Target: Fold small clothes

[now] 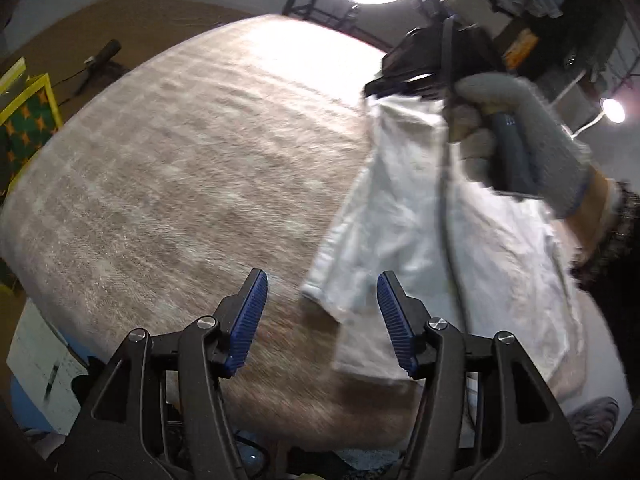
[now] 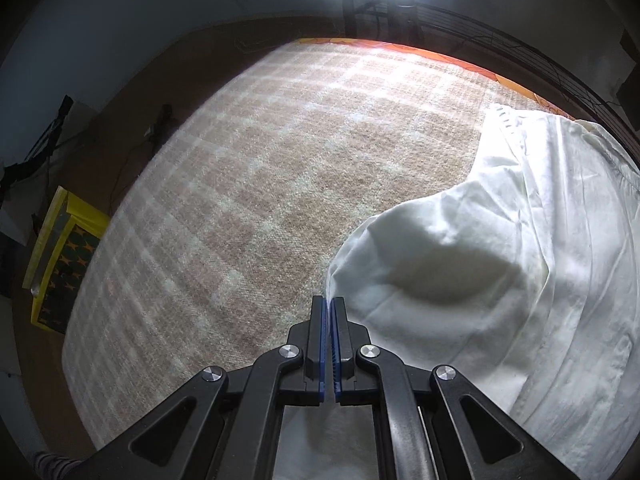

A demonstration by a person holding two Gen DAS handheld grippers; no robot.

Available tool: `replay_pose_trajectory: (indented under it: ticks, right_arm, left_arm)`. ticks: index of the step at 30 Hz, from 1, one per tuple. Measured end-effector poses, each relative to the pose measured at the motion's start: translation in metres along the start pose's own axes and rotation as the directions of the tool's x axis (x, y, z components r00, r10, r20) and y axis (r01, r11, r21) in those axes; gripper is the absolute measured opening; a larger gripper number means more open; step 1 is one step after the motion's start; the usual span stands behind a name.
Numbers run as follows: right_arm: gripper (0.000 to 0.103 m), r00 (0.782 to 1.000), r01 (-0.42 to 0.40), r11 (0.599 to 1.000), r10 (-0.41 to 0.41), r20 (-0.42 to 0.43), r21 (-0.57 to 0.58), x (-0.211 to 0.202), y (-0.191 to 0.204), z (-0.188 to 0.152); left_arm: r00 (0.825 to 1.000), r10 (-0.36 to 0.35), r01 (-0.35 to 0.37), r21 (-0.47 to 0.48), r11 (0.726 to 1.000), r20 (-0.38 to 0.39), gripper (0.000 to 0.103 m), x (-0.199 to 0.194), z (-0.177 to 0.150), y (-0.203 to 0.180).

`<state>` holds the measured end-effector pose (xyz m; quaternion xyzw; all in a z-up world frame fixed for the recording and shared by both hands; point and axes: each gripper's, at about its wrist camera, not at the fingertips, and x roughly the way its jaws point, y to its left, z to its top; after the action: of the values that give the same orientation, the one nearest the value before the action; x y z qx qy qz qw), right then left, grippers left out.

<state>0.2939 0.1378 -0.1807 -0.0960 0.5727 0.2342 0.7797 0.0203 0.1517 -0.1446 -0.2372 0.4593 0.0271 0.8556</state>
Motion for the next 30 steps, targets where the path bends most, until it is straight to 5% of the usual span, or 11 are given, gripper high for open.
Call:
replay_pose_trajectory:
  ticks: [3,5,6,7,9,10,11,20,27,28,30]
  right_arm:
    - [0.000,1.000,-0.023,1.000,0.023,-0.001,0.000,-0.001,0.001,0.003]
    - [0.000,1.000,-0.017,1.000,0.017,0.002,-0.004,-0.002,0.003,0.003]
    - [0.000,1.000,-0.018,1.000,0.018,0.000,-0.002,-0.002,0.003,0.003]
    - [0.005,1.000,-0.017,1.000,0.017,-0.008,0.002,-0.001,0.002,0.002]
    - [0.019,1.000,-0.022,1.000,0.022,-0.016,0.010,-0.006,-0.001,0.000]
    - [0.037,0.999,-0.033,0.999,0.033,-0.007,0.012,-0.014,-0.003,-0.003]
    - [0.043,1.000,-0.024,1.000,0.024,0.017,0.015,-0.027,-0.006,-0.008]
    - [0.043,0.995,-0.096,0.995,0.096,0.041,-0.002,-0.133,-0.011,-0.132]
    - [0.052,0.991,-0.111,0.993,0.108,-0.085,-0.036,-0.121,0.024,-0.223]
    - [0.050,0.990,-0.105,0.994,0.102,-0.098,-0.031,-0.115,0.021,-0.229]
    - [0.025,0.985,-0.127,0.992,0.126,-0.119,-0.006,-0.103,0.016,-0.238]
  left_arm:
    - [1.000,-0.025,0.025,0.009,1.000,-0.003,0.058,0.008,0.001,0.001]
    - [0.997,-0.073,0.073,0.024,0.997,-0.019,0.049,0.012,0.000,-0.004]
    - [0.997,-0.077,0.078,0.034,0.996,-0.032,0.021,0.016,0.000,-0.007]
    - [0.996,-0.078,0.080,0.041,0.996,-0.047,0.005,0.019,-0.002,-0.010]
    - [0.994,-0.099,0.100,0.021,0.995,-0.047,0.005,0.022,-0.003,-0.010]
    - [0.992,-0.114,0.115,0.003,0.993,-0.049,0.005,0.023,-0.002,-0.008]
    - [0.990,-0.132,0.131,-0.017,0.991,-0.052,0.004,0.022,-0.002,-0.004]
    - [0.972,-0.230,0.222,-0.134,0.966,-0.050,0.004,0.023,0.003,0.011]
    - [0.970,-0.240,0.235,-0.126,0.964,-0.027,0.003,0.009,0.003,0.005]
    - [0.970,-0.240,0.235,-0.123,0.964,-0.025,0.003,0.008,0.003,0.004]
    - [0.971,-0.236,0.232,-0.119,0.965,-0.021,0.003,0.008,0.004,0.003]
